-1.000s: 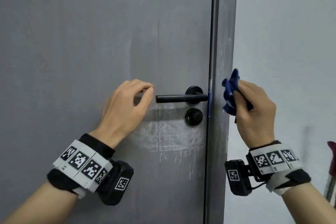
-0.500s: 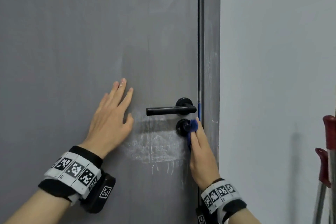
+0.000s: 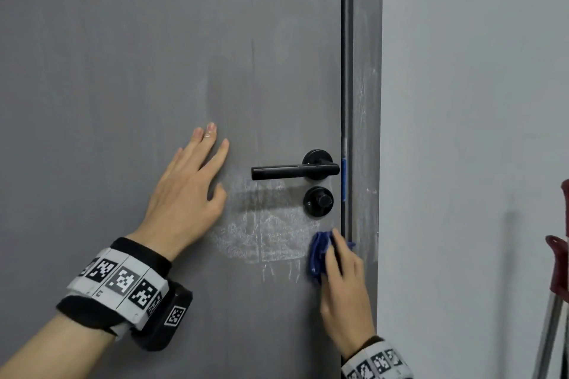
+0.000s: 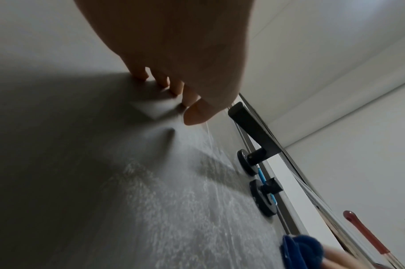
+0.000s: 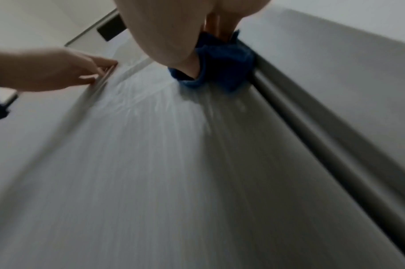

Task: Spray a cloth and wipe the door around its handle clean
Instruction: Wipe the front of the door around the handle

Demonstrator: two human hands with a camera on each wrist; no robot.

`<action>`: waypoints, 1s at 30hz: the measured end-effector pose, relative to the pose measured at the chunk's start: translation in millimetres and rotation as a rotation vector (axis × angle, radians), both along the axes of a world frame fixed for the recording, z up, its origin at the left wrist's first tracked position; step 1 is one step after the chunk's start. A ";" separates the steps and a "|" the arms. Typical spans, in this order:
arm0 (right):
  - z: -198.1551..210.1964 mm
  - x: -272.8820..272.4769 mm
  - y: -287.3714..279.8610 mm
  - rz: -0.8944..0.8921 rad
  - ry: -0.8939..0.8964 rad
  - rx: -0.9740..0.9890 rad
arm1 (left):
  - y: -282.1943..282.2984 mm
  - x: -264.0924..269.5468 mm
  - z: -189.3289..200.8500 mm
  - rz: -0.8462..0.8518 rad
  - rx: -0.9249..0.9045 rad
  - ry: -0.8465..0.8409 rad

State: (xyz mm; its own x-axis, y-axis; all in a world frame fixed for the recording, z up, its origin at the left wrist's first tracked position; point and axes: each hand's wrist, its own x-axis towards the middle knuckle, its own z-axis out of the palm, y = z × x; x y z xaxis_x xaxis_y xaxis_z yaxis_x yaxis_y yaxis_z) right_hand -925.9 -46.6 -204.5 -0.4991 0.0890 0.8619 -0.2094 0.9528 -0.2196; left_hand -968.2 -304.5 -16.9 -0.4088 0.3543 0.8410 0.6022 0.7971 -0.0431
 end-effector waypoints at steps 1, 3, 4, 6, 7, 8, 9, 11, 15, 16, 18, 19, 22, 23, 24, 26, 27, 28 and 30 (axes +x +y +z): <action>9.4 2.1 6.7 0.064 0.082 -0.058 | -0.6 -0.2 0.7 -0.005 0.000 0.002; 39.3 9.8 15.9 0.179 0.268 -0.200 | -1.6 -0.7 2.2 -0.017 0.004 0.002; 56.3 13.8 17.5 0.207 0.348 -0.248 | -1.6 -0.6 2.4 -0.021 0.008 0.001; 84.9 17.7 17.7 0.259 0.450 -0.267 | -0.7 -0.7 1.6 -0.026 0.021 0.002; 94.6 16.5 15.5 0.282 0.447 -0.239 | 0.3 -0.7 0.9 -0.030 0.027 0.002; 101.1 13.4 12.1 0.295 0.414 -0.184 | 1.1 -0.6 0.6 -0.034 0.035 0.003; 104.1 8.2 8.7 0.278 0.377 -0.104 | 1.9 -0.5 0.7 -0.036 0.042 0.003; 105.2 -2.5 2.1 0.163 0.339 0.097 | 2.9 0.0 0.8 -0.035 0.047 -0.003; 105.0 -13.4 4.2 0.061 0.370 0.394 | 3.4 2.3 1.1 -0.031 0.043 -0.004; 103.4 -13.6 8.9 0.069 0.368 0.444 | 3.6 2.6 0.5 -0.021 0.037 0.000; 99.9 -9.6 19.2 0.085 0.346 0.541 | 4.6 2.7 -1.2 -0.003 0.029 0.007; 98.3 -8.7 23.2 0.085 0.338 0.564 | 5.8 2.9 -2.0 0.004 0.027 0.007; 88.3 -7.5 24.4 0.152 0.339 0.440 | 8.7 4.2 -2.3 0.006 0.047 -0.003; 82.0 -5.1 23.5 0.168 0.339 0.418 | 9.3 4.8 -1.9 0.001 0.055 -0.007; 74.9 -0.4 23.0 0.157 0.325 0.432 | 9.2 5.4 -1.4 -0.004 0.059 -0.011; 60.6 11.6 29.0 0.111 0.302 0.468 | 8.8 6.0 -0.6 -0.008 0.053 -0.011; 56.2 17.3 34.3 0.104 0.328 0.409 | 8.4 6.2 -0.6 -0.008 0.048 -0.008; 56.0 22.2 39.3 0.096 0.369 0.315 | 8.4 6.3 -0.5 -0.007 0.048 -0.004; 62.3 22.2 46.4 0.093 0.449 0.095 | 8.9 5.8 -0.4 -0.004 0.051 0.001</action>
